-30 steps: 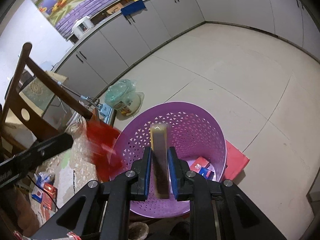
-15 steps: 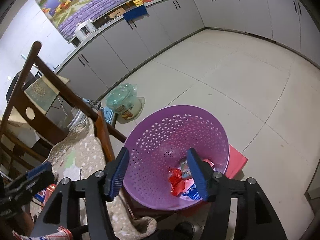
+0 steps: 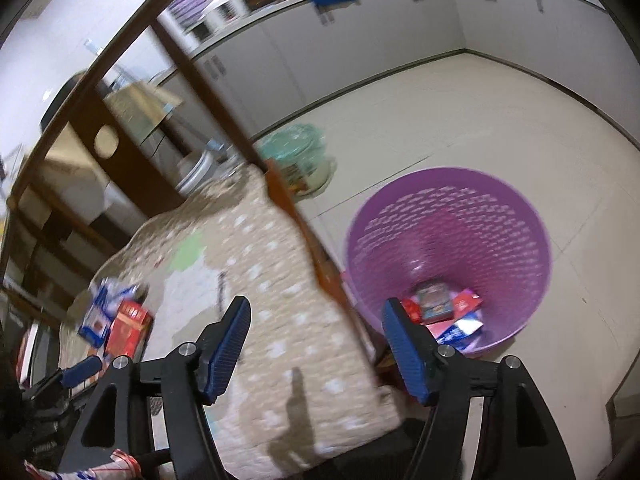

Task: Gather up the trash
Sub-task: 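Move both open tools back to the remaining trash on the chair, then grasp the blue toothpaste box with the left tool while the right grasps the red cigarette pack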

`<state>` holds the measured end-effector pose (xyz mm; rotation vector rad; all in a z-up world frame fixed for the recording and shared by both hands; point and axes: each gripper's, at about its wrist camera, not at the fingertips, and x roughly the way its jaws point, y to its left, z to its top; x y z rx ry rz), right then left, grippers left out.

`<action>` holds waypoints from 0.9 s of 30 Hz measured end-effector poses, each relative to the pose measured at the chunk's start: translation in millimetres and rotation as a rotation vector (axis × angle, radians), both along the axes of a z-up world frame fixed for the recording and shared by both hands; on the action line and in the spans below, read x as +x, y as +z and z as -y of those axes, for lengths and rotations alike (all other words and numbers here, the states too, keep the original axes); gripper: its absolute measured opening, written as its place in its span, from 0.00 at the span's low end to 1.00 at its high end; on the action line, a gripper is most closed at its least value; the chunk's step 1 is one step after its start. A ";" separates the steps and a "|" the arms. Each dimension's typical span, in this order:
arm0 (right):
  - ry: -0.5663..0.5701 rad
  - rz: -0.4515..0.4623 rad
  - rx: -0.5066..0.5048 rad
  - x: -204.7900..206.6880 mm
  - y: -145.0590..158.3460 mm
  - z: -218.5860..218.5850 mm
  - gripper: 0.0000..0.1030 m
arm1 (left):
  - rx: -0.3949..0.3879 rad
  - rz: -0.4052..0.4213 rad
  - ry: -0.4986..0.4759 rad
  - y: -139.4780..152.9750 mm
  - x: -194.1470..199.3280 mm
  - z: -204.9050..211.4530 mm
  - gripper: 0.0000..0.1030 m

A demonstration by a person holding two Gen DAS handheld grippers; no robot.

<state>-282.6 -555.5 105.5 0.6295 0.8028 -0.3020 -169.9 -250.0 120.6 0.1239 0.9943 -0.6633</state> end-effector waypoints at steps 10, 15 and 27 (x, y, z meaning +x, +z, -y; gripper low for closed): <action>0.231 -0.036 0.059 62.4 -12.2 -94.2 0.73 | -0.102 -0.036 0.321 11.3 76.3 -113.2 0.81; 0.326 -0.043 0.173 95.3 -21.1 -132.4 0.76 | -0.097 -0.092 0.360 5.2 126.5 -115.6 0.81; 0.396 -0.086 0.369 163.1 -41.5 -184.3 0.79 | 0.020 -0.190 0.300 -34.8 172.3 -93.0 0.35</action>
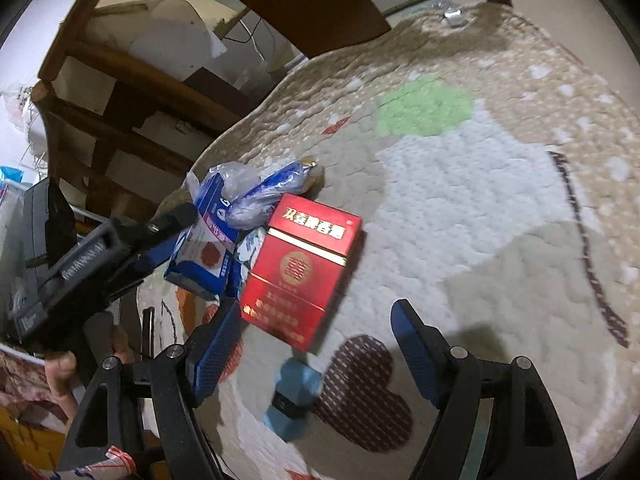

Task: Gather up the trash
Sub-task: 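Grasp the blue toothpaste box with the left tool while the right grasps the red cigarette pack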

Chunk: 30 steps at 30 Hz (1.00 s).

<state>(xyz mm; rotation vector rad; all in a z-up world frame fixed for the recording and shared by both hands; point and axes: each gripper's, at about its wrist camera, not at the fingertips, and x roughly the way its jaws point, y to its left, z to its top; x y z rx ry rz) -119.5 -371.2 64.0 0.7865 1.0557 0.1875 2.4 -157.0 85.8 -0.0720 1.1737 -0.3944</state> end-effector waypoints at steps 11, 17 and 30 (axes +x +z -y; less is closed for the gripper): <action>0.011 -0.056 -0.029 28.1 -14.4 -20.2 0.79 | -0.070 0.003 -0.018 -10.0 -15.6 -34.8 0.30; 0.003 -0.086 -0.111 41.1 -15.0 -35.5 0.80 | -0.082 -0.004 -0.041 -21.1 -10.8 -33.7 0.30; -0.012 -0.032 -0.223 37.4 1.0 -32.8 0.29 | -0.100 0.120 -0.050 13.2 -58.0 -36.1 0.29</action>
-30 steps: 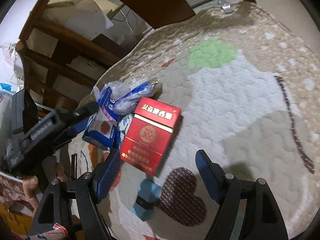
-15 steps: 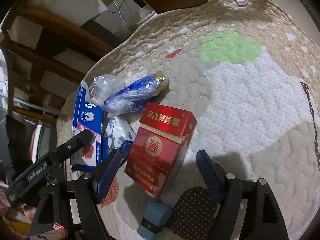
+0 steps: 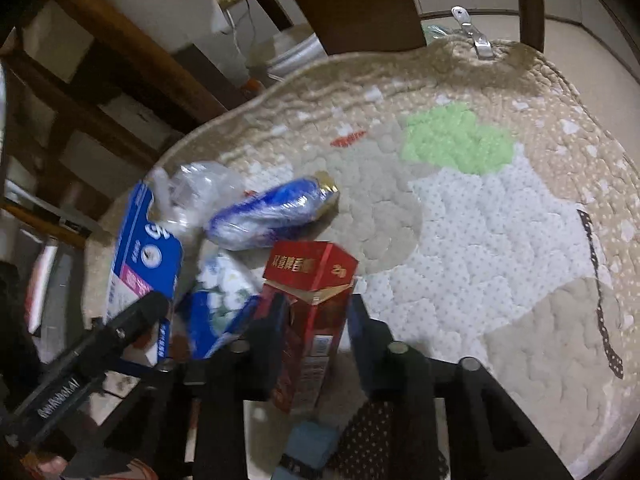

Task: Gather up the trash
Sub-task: 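Grasp the blue toothpaste box with the left tool while the right grasps the red cigarette pack, then carry both boxes over the purple basket and open both tools to drop them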

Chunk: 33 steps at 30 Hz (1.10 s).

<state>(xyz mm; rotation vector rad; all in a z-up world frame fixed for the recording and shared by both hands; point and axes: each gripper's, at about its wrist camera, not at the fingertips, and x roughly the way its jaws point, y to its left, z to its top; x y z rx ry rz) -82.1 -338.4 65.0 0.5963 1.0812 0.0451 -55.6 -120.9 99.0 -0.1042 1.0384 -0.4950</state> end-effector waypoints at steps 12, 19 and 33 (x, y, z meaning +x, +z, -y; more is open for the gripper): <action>0.029 -0.042 -0.044 -1.0 -21.1 -6.0 0.72 | 0.010 0.050 0.067 20.0 -61.1 -23.2 0.29; 0.061 -0.071 -0.294 11.6 -24.4 -44.6 0.76 | 0.055 0.077 0.063 15.4 -74.1 -22.2 0.29; 0.015 0.149 -0.261 -67.6 36.0 35.4 0.59 | 0.085 0.150 -0.018 34.6 -88.8 13.2 0.29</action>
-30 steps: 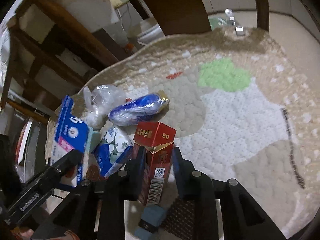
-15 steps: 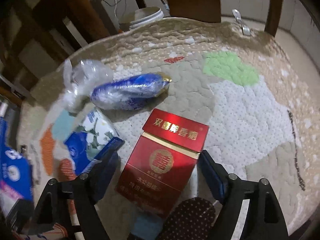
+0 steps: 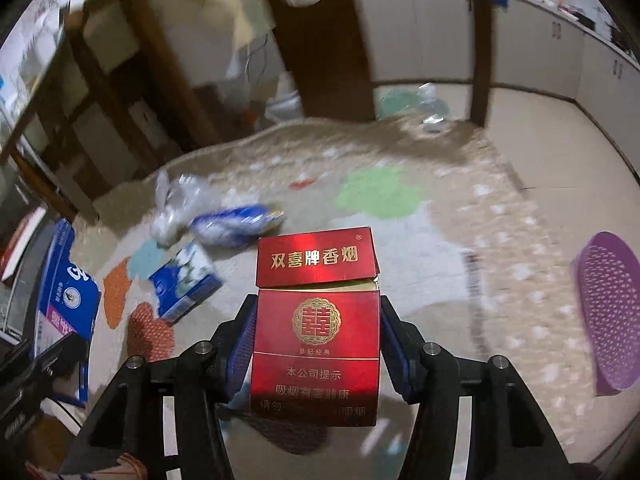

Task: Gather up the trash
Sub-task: 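Carry both boxes over the purple basket and open both tools to drop them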

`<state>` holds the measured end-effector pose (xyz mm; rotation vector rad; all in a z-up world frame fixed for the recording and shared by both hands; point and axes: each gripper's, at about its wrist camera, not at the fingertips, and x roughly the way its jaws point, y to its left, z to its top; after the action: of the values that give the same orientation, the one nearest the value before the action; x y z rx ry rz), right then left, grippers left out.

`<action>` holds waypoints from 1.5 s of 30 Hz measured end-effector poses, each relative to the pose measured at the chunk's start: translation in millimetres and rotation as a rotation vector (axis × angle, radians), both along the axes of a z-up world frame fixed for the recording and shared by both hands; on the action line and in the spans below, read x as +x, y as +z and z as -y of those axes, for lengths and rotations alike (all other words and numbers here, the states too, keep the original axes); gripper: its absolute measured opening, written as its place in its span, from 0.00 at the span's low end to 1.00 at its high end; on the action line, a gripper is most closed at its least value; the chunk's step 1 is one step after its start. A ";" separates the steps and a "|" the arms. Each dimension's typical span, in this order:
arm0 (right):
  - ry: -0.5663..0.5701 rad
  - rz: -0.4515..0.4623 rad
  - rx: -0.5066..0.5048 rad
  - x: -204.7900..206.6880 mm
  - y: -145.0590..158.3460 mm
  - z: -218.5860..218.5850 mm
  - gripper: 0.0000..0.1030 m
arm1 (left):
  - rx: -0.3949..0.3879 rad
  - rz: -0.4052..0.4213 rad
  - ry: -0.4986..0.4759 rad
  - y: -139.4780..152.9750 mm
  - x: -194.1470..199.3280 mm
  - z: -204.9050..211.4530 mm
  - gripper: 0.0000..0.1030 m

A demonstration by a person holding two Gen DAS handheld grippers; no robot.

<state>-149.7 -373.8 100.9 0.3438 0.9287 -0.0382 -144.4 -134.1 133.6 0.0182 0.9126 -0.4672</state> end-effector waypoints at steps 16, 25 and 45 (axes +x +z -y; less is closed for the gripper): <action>-0.284 0.145 -0.082 -69.4 -2.8 175.1 0.59 | -0.031 -0.003 -0.280 19.1 8.2 177.6 0.29; -0.465 0.207 -0.117 -105.0 -3.1 258.4 0.59 | -0.041 -0.024 -0.436 7.3 8.4 290.0 0.29; -0.667 0.142 0.039 -126.6 -30.1 321.1 0.61 | -0.046 -0.158 -0.632 -38.5 -7.1 414.4 0.29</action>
<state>-276.3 -694.9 70.9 0.6722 0.6420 -0.6000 -151.5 -548.4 95.1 0.2357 1.0455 -1.0883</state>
